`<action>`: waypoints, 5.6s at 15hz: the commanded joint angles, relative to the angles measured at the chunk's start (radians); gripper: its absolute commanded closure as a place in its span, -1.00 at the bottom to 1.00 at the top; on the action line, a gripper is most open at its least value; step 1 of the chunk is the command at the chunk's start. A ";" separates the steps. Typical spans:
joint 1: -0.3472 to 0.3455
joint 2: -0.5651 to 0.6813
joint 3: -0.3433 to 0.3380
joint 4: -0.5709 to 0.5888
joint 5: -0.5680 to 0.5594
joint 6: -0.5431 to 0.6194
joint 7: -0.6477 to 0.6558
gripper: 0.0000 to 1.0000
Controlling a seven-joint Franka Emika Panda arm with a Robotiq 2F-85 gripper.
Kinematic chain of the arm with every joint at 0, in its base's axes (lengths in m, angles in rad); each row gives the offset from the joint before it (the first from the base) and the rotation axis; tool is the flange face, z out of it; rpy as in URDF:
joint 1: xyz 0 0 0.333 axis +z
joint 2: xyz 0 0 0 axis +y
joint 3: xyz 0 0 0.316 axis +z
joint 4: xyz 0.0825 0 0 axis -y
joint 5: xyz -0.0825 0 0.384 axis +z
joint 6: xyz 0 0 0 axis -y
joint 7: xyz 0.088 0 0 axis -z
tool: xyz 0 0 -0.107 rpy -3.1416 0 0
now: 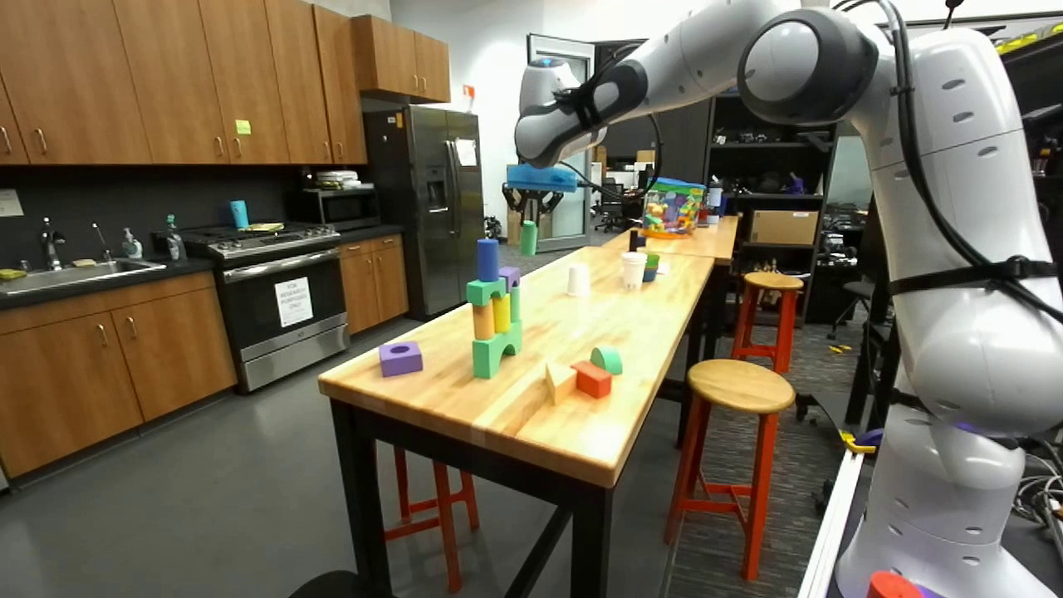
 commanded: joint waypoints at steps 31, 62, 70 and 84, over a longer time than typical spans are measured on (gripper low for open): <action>0.054 -0.010 0.000 0.017 -0.122 -0.205 0.629 0.84; 0.072 -0.094 0.098 -0.013 -0.132 -0.324 0.297 0.84; 0.073 -0.091 0.112 -0.008 -0.110 -0.317 0.273 0.84; 0.078 -0.149 0.138 -0.072 -0.085 -0.298 0.290 0.84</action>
